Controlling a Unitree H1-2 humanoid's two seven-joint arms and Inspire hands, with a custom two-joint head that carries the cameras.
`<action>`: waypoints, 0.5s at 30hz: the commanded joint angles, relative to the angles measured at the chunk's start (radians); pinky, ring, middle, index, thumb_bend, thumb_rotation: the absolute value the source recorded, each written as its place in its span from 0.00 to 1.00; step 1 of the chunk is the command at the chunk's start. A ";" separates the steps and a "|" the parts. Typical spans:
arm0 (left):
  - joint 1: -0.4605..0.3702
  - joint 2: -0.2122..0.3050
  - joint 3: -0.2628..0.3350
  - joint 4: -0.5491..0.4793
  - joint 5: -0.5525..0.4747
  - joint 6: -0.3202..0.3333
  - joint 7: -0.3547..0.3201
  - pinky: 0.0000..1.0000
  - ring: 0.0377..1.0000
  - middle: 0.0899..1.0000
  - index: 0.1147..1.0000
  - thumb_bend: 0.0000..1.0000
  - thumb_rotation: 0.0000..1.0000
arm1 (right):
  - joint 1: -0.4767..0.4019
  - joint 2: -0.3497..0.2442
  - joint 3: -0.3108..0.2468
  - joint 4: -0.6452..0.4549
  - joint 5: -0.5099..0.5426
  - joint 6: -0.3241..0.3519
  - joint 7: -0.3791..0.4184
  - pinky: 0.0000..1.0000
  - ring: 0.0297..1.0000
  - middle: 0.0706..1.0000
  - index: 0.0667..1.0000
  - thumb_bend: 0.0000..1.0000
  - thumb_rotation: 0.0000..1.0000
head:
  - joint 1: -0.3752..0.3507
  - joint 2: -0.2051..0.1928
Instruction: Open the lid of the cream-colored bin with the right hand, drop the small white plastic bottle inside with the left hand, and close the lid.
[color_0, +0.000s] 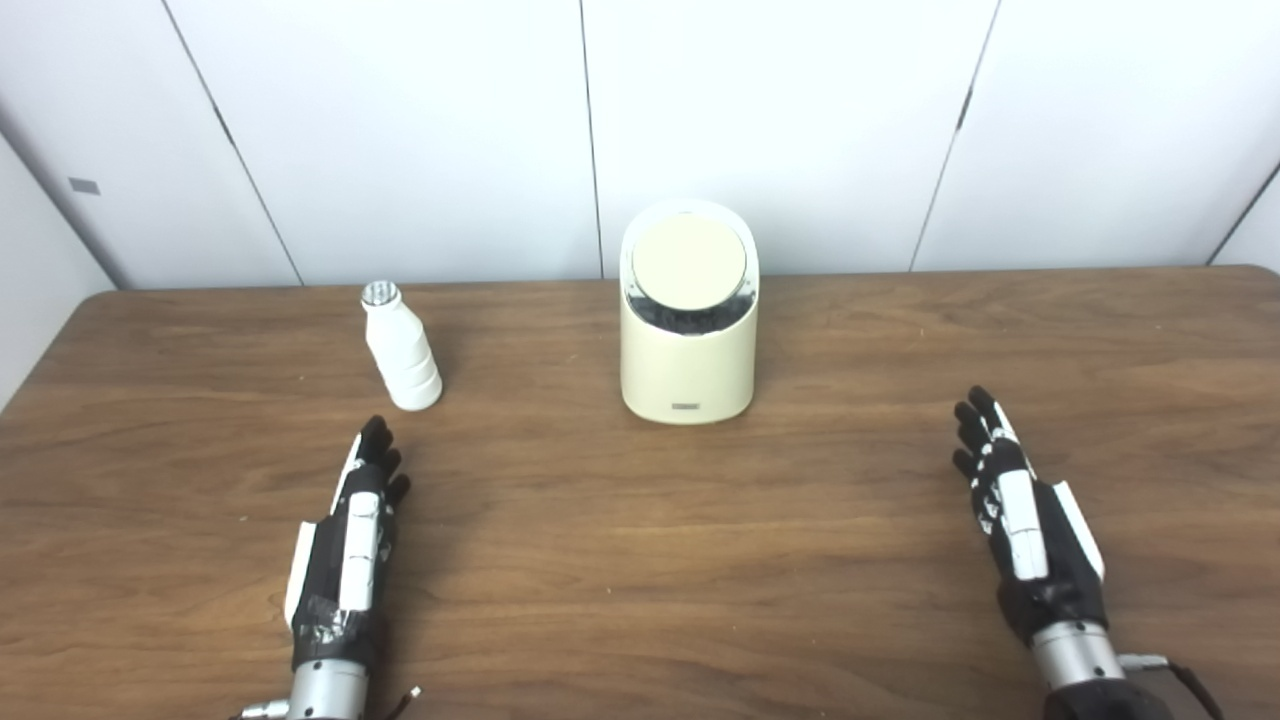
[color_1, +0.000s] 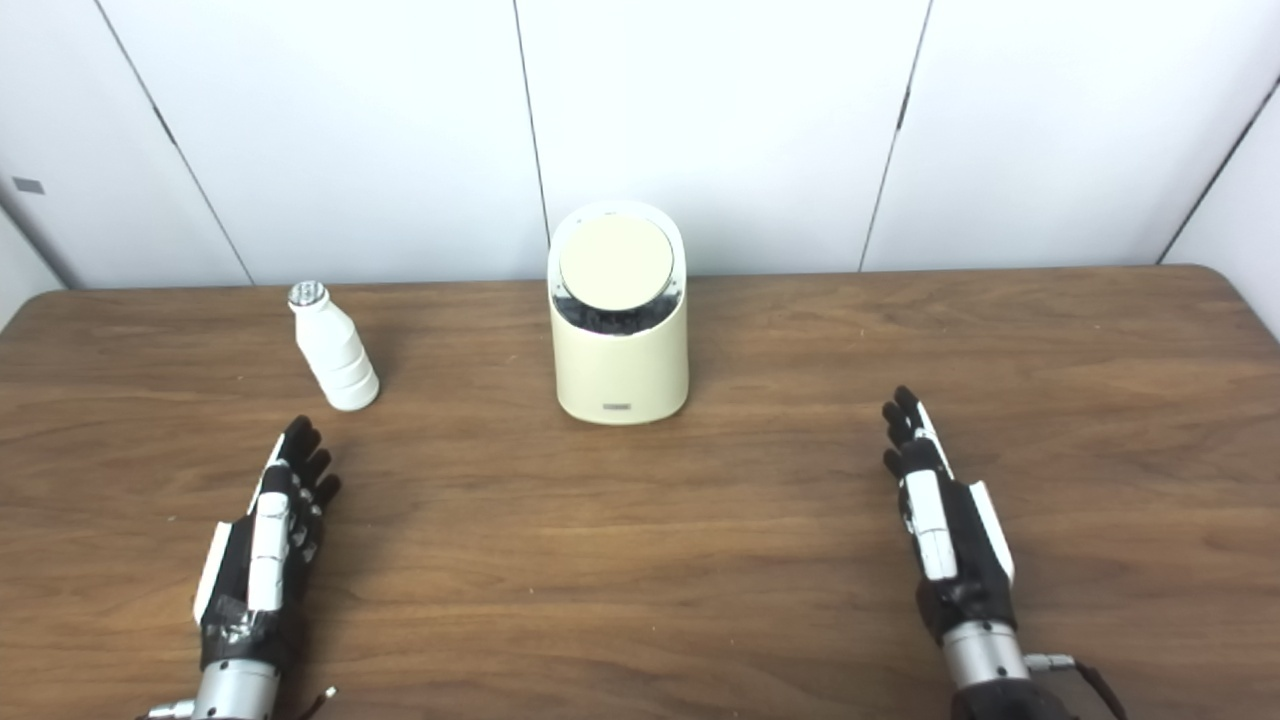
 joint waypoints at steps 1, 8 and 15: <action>-0.008 0.006 0.002 0.001 -0.006 -0.007 0.004 1.00 1.00 1.00 1.00 0.60 0.90 | -0.054 -0.004 0.006 -0.044 -0.027 0.004 -0.016 1.00 0.98 0.97 0.96 0.70 0.93 | -0.002 -0.004; -0.003 0.004 -0.005 0.007 0.005 -0.021 0.003 1.00 0.99 1.00 1.00 0.60 0.91 | -0.168 -0.036 0.026 -0.090 -0.050 0.094 0.008 1.00 0.98 0.98 0.97 0.77 0.83 | -0.004 -0.011; -0.003 0.006 -0.014 0.027 0.024 -0.049 0.001 1.00 1.00 1.00 1.00 0.61 0.93 | -0.306 -0.057 0.076 -0.106 -0.134 0.166 0.006 0.94 0.97 0.96 0.95 0.76 0.73 | -0.009 -0.021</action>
